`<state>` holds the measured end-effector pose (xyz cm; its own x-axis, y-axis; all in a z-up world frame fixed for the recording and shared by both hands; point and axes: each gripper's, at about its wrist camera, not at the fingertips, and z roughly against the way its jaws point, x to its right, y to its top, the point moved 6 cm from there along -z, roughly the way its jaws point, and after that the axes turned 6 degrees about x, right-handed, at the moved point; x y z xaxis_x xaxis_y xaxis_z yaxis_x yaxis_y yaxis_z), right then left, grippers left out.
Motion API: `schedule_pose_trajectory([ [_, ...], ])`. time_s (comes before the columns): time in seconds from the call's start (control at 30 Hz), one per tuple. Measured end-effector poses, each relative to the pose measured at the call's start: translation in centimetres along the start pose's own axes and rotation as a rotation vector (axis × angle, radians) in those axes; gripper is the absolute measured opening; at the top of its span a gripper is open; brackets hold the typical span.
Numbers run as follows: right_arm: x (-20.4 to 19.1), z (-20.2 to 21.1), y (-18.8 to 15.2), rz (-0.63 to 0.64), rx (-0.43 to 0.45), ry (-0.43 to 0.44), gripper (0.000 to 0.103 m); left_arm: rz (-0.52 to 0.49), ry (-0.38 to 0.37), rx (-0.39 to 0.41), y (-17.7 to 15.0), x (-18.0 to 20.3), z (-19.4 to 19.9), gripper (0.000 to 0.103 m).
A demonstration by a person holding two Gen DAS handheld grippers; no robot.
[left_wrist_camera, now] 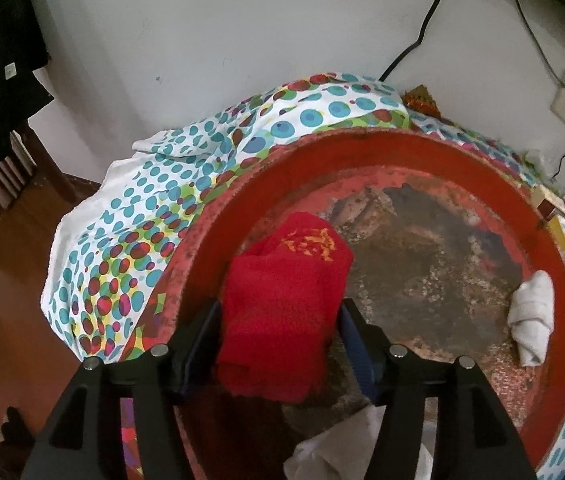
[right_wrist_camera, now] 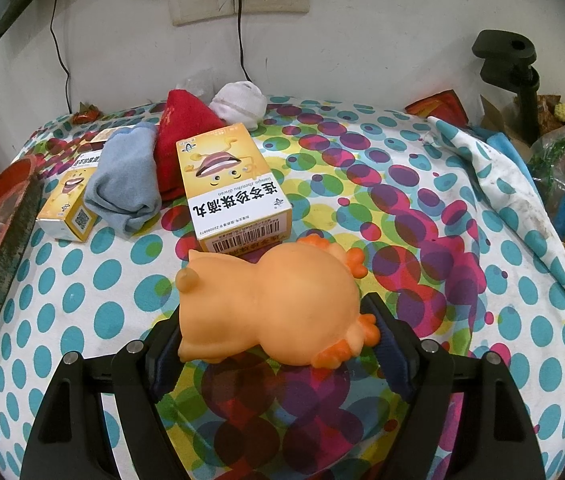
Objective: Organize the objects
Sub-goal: 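Lower the red sock onto the red tray and open the left gripper, then carry the orange rubber toy with the right gripper over the red tray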
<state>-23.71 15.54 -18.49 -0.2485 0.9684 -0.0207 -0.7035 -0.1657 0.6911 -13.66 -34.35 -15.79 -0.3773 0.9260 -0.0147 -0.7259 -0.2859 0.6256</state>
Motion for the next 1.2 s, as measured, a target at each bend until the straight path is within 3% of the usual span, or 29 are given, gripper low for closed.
schedule_pose_trajectory([
  [0.27, 0.3, 0.1, -0.2, 0.014, -0.007, -0.017, 0.079, -0.039, -0.123, 0.057, -0.2, 0.2, 2.1, 0.07],
  [0.5, 0.1, 0.0, -0.1, 0.017, -0.007, -0.021, 0.079, -0.122, -0.103, 0.105, -2.3, 0.1, 5.4, 0.07],
  [0.8, 0.2, -0.2, 0.0, 0.018, -0.007, -0.023, 0.078, -0.082, -0.082, 0.142, -4.7, 0.0, 10.0, 0.07],
  [0.9, 0.4, -0.1, 0.0, 0.027, -0.005, -0.035, 0.078, -0.075, -0.109, 0.141, -5.2, 0.4, 10.9, 0.07],
  [1.2, 1.7, 0.9, -0.4, 0.028, -0.005, -0.05, 0.079, -0.133, -0.081, 0.154, -6.3, 1.7, 11.6, 0.07],
])
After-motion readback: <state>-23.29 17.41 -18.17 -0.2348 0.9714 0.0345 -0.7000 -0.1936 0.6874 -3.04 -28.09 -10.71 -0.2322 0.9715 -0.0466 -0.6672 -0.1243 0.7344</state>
